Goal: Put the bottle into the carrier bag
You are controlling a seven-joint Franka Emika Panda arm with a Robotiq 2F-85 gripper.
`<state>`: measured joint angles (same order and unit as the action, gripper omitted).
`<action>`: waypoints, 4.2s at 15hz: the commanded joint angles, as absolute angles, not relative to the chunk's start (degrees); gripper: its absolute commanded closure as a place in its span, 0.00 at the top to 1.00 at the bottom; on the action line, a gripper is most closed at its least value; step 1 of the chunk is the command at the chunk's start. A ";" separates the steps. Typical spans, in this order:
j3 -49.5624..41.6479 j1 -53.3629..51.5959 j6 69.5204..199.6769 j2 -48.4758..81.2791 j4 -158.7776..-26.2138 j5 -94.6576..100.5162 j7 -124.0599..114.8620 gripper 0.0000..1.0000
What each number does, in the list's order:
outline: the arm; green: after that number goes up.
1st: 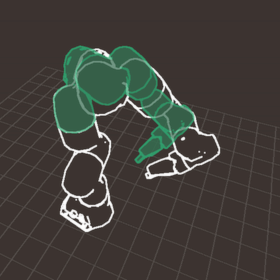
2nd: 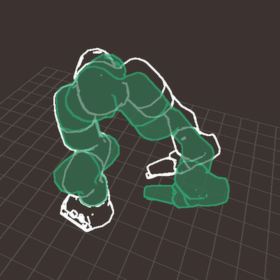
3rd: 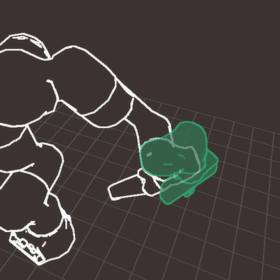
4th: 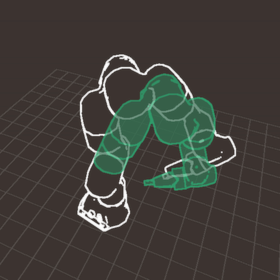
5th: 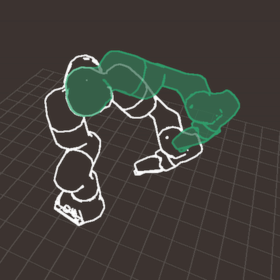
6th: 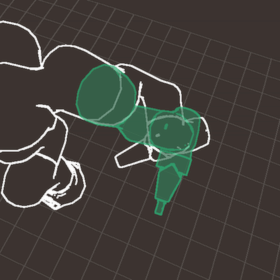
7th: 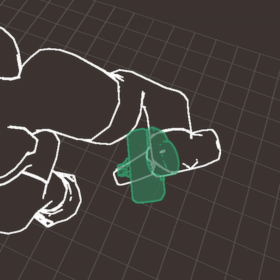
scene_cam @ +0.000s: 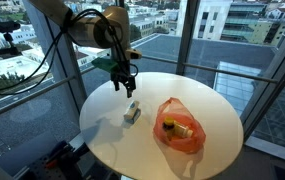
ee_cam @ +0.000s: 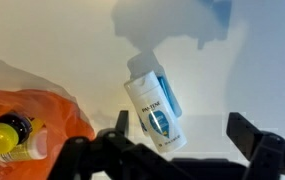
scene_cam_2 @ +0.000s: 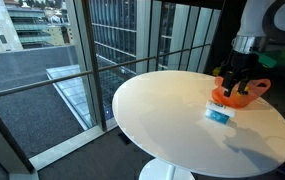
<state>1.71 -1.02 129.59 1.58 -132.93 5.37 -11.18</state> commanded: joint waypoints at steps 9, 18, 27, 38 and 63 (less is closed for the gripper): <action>1.19 -1.08 132.41 3.97 -132.13 5.69 -11.15 1.00; -0.21 -1.30 138.03 12.38 -128.81 6.47 -11.39 1.00; -1.92 -2.05 138.19 18.87 -124.43 6.81 -11.80 1.00; -2.71 -3.01 137.90 19.41 -124.07 6.90 -11.86 0.42; -9.02 5.79 136.23 18.17 -108.88 -0.84 -17.36 0.25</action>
